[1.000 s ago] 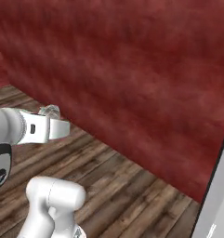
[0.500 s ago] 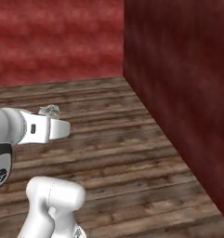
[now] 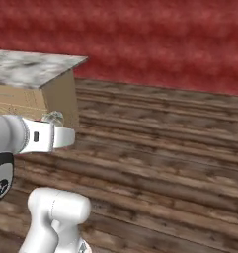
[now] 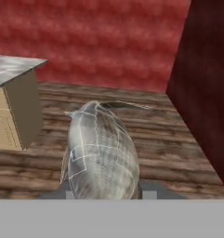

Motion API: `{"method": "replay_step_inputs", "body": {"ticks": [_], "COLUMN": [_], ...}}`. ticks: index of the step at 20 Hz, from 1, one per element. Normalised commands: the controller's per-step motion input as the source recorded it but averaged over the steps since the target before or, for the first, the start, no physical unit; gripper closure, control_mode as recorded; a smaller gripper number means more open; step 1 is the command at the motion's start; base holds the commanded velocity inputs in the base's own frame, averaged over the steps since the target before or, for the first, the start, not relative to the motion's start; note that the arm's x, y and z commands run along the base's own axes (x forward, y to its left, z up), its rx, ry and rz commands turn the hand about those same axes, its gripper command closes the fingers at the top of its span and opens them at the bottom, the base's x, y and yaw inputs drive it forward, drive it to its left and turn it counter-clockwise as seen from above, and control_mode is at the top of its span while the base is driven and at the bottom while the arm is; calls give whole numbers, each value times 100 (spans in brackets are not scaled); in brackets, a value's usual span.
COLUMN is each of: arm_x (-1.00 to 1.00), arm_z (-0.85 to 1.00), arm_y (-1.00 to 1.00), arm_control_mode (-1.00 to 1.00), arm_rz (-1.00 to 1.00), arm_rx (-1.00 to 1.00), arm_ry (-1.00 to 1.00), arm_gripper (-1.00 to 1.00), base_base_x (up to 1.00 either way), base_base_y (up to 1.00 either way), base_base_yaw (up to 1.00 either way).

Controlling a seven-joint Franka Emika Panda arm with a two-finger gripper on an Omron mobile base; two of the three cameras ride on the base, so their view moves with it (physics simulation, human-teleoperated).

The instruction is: Take the fish out of the fridge, briefly rinse it in the sink, and place it on the tray next to the sink.

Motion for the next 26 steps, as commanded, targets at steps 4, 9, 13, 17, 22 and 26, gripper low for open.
{"method": "replay_step_inputs", "body": {"ticks": [4, 9, 13, 17, 22, 26], "arm_x": [0, 0, 0, 0, 0, 0], "arm_z": [0, 0, 0, 0, 0, 0], "arm_y": [0, 0, 0, 0, 0, 0], "arm_control_mode": [100, 100, 100, 100, 100, 100], "arm_rz": [0, 0, 0, 0, 0, 0], "arm_rx": [0, 0, 0, 0, 0, 0], "arm_ry": [0, 0, 0, 0, 0, 0], "arm_gripper": [100, 100, 100, 100, 100, 100], "base_base_x": [8, 81, 100, 100, 100, 100], "base_base_y": [0, -20, -42, -4, 0, 0], "base_base_yaw": [86, 63, 20, 19, 27, 41]}}
